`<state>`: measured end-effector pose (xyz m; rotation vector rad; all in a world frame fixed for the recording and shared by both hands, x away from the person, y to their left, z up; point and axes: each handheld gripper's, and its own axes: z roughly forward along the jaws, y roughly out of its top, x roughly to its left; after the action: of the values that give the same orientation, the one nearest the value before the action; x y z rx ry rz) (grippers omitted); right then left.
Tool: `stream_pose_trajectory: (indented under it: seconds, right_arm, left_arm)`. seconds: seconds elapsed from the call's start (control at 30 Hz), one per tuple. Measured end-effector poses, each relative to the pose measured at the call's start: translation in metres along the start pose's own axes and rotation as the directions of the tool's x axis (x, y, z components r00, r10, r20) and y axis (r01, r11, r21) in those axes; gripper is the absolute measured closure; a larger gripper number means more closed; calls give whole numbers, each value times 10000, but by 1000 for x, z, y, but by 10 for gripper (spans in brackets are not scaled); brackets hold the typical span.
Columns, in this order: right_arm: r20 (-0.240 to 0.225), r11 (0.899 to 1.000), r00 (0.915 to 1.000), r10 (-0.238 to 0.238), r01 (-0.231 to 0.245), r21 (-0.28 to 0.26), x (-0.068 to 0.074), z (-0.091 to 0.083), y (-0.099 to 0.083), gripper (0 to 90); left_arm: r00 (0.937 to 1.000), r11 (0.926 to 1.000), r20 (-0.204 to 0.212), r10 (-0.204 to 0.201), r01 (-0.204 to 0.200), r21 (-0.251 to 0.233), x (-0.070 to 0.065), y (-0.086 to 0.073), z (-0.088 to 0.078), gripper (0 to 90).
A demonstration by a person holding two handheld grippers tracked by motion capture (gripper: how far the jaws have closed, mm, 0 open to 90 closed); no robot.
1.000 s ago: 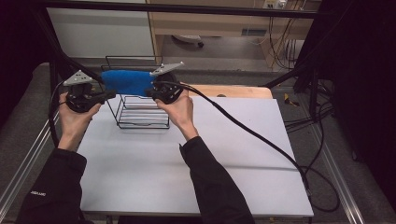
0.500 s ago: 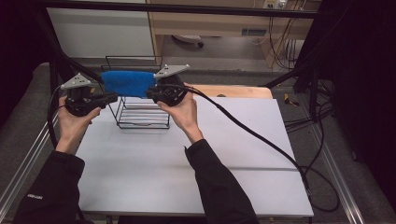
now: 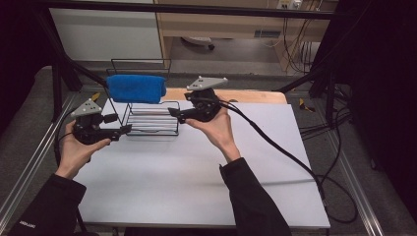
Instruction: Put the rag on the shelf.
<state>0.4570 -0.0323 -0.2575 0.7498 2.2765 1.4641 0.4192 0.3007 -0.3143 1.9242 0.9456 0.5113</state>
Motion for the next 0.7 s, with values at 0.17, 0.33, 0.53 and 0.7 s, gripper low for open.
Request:
stream_pose_trajectory:
  seconds: [0.17, 0.33, 0.53, 0.7]
  right_arm:
    - [248, 9990, 9989, 407, -411, 174, -15, -19, -32, 111]
    - [292, 9953, 9957, 876, -887, 384, -27, -35, -70, 69]
    - [554, 9919, 9920, 1132, -1161, 508, -37, -52, -121, 36]
    - [684, 9848, 9864, 1495, -1547, 795, -46, -65, -157, 18]
  left_arm:
    - [9999, 9999, 144, -96, 95, 43, -11, -20, 9, 136]
    - [9996, 9993, 174, -238, 233, 284, -21, -38, 20, 77]
    - [9979, 9974, 431, -486, 462, 561, -31, -59, 32, 66]
    - [9964, 9968, 641, -562, 524, 600, -37, -76, 39, 71]
